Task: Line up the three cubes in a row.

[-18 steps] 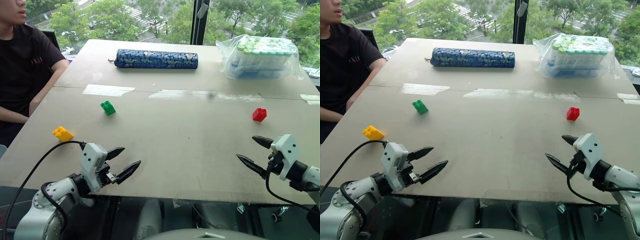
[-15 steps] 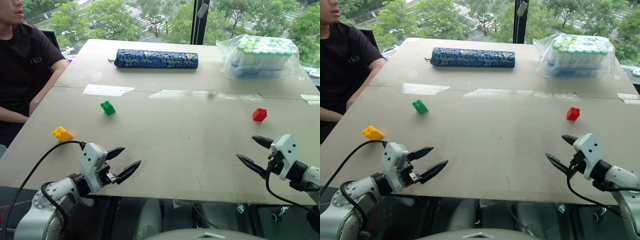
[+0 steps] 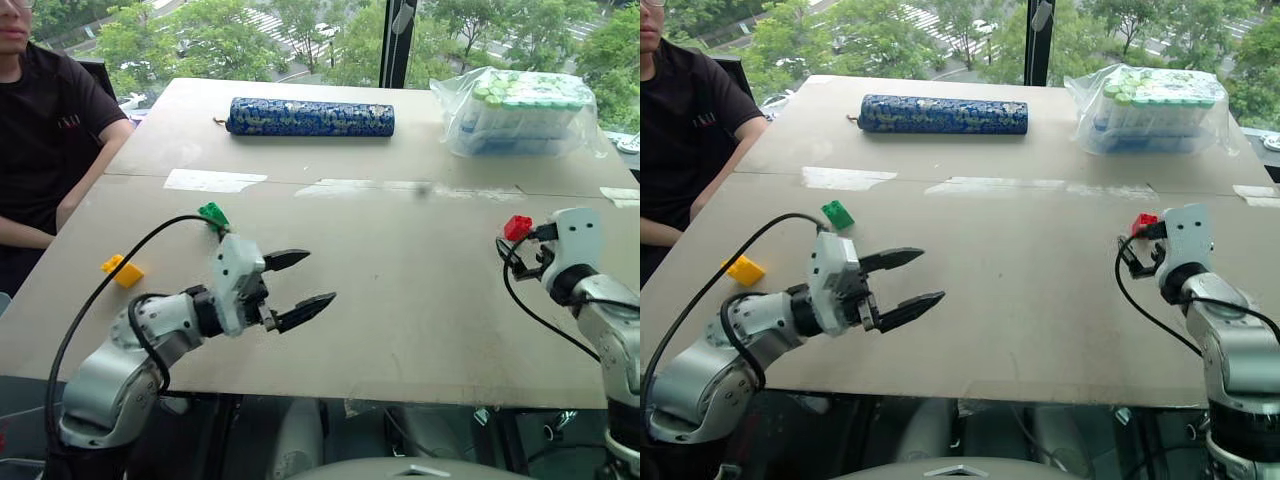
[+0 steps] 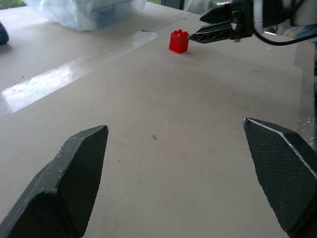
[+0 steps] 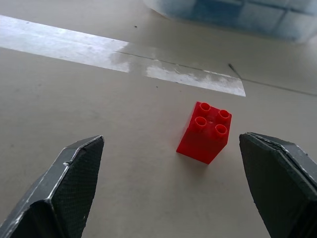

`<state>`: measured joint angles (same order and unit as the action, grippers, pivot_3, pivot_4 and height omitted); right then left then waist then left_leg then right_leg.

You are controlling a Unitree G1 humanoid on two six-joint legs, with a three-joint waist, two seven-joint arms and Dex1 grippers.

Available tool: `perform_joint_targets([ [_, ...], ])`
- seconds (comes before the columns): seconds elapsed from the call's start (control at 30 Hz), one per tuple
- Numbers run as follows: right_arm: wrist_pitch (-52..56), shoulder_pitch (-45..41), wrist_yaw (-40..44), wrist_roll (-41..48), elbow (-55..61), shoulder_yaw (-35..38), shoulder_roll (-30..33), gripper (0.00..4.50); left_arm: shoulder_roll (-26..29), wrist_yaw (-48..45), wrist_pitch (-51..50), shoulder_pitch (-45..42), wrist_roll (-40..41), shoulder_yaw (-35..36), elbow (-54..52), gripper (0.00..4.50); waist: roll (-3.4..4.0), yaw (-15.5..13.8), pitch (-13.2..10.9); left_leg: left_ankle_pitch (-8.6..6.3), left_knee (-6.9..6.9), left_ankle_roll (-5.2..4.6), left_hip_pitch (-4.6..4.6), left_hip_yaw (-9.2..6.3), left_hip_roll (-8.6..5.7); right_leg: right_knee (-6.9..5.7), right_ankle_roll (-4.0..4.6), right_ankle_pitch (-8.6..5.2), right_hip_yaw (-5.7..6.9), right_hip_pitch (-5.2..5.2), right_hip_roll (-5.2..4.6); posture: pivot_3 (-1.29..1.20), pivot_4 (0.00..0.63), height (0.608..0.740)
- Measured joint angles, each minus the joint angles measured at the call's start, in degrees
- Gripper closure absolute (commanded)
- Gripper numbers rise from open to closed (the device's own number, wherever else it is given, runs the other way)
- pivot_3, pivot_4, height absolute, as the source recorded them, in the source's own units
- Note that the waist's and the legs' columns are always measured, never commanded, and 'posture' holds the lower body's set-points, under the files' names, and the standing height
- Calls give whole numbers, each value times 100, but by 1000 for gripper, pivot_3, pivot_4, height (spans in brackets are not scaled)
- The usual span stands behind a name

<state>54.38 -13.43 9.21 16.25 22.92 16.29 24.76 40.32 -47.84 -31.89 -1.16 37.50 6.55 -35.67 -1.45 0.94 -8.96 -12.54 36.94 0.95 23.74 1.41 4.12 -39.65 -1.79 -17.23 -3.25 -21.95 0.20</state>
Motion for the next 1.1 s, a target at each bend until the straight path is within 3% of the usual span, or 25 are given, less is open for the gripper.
perform_joint_targets([
  [0.27,369,-1224,-562,-75,-1437,133,-376,0,67,59,-203,-259,84,-191,-88,41,4,6,-2,0,-10,0,7,17,0,1,-2,1,-16,-20,1,0,150,740],
  [0.37,61,-1558,-685,-246,-2175,130,-377,889,71,131,-263,-252,97,-196,-192,0,4,9,-3,0,-17,0,8,30,0,1,-2,1,-30,-28,2,0,150,740],
  [0.47,-165,-1725,-692,-358,-2609,36,-377,2422,71,199,-265,-200,100,-179,-241,0,4,13,-3,0,-27,-1,6,43,1,1,-3,1,-44,-35,4,0,150,740],
  [0.53,-215,-1741,-681,-369,-2655,28,-377,3043,71,208,-265,-187,101,-172,-245,0,4,14,-3,0,-32,-1,7,48,1,1,-3,1,-49,-42,4,0,150,740],
  [0.7,-676,-1794,-320,-523,-2912,-266,-144,3175,71,346,-265,-39,123,-23,-381,0,3,25,-3,0,-46,0,11,77,2,-2,-4,2,-76,-66,3,0,150,740],
  [0.77,-1306,-1661,558,-360,-2839,-464,26,3175,70,330,-219,164,213,79,-464,0,3,38,-3,0,-48,-1,11,82,4,2,-4,2,-80,-67,5,0,150,740],
  [0.8,-1794,-1488,1460,-102,-2636,-679,134,3175,71,249,-159,378,259,202,-500,0,3,79,-3,0,-50,-1,9,82,6,4,-4,2,-81,-67,7,0,150,740],
  [0.9,-2267,-1450,2961,244,-2404,-1321,369,3175,194,21,-69,688,321,399,-536,0,5,162,-5,0,-54,-1,6,81,11,1,-4,2,-82,-69,12,0,150,740],
  [0.93,-2481,-1576,3605,264,-2462,-1681,537,3175,388,-169,-23,966,318,546,-532,0,5,186,-5,0,-54,-1,1,84,13,0,-3,2,-84,-69,13,0,150,740],
  [1.1,-3430,-2634,5306,-52,-3394,-2725,575,3175,587,-594,190,1408,307,938,-432,0,7,179,-17,1,-50,-2,-3,88,12,-7,-1,2,-82,-71,11,0,150,740],
])
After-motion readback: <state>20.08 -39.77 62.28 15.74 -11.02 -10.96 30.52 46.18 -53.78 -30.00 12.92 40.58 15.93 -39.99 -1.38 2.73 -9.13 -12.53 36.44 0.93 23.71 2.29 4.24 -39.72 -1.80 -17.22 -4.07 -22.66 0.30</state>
